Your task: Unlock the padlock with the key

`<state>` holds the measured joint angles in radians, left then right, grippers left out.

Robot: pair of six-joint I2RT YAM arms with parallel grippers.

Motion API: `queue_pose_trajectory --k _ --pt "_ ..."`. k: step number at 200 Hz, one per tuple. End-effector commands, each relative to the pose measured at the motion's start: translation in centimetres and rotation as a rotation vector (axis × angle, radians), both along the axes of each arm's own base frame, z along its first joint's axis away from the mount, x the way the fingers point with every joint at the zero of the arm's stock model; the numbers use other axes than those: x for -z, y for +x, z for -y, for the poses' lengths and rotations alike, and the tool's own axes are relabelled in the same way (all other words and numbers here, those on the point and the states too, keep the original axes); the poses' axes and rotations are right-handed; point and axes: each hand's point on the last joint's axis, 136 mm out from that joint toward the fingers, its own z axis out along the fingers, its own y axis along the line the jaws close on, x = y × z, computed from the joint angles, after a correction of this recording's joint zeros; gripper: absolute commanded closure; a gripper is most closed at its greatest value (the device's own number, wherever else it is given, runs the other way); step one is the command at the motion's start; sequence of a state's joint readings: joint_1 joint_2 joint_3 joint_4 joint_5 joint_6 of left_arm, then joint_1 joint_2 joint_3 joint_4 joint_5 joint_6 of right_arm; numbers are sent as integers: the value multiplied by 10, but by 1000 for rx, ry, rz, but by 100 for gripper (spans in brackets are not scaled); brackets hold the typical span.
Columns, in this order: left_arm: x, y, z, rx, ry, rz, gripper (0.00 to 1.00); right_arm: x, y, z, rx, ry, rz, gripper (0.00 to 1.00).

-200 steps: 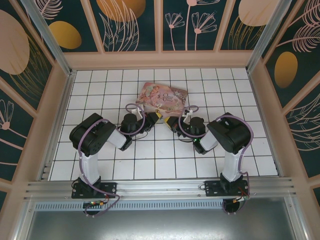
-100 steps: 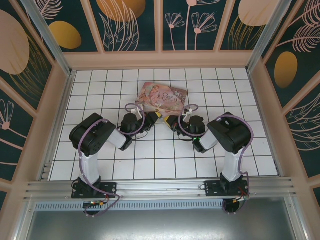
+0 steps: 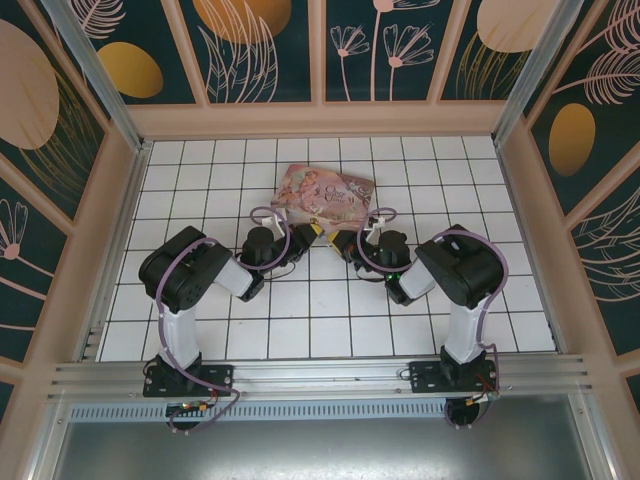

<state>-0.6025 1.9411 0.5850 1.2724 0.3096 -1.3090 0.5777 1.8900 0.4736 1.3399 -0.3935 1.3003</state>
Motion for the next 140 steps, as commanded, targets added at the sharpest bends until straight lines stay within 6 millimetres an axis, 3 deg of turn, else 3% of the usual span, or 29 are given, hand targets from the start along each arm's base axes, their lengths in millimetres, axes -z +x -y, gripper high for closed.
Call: queue_pose_trajectory --k 1,73,140 --pt "-29 -8 15 66 -35 94 100 -40 4 -11 -27 65 107 100" --pt "-37 -8 16 69 -72 90 100 -36 7 -16 -32 53 104 100" --pt "-49 -11 25 90 -153 -33 100 -27 14 -15 -6 21 132 100"
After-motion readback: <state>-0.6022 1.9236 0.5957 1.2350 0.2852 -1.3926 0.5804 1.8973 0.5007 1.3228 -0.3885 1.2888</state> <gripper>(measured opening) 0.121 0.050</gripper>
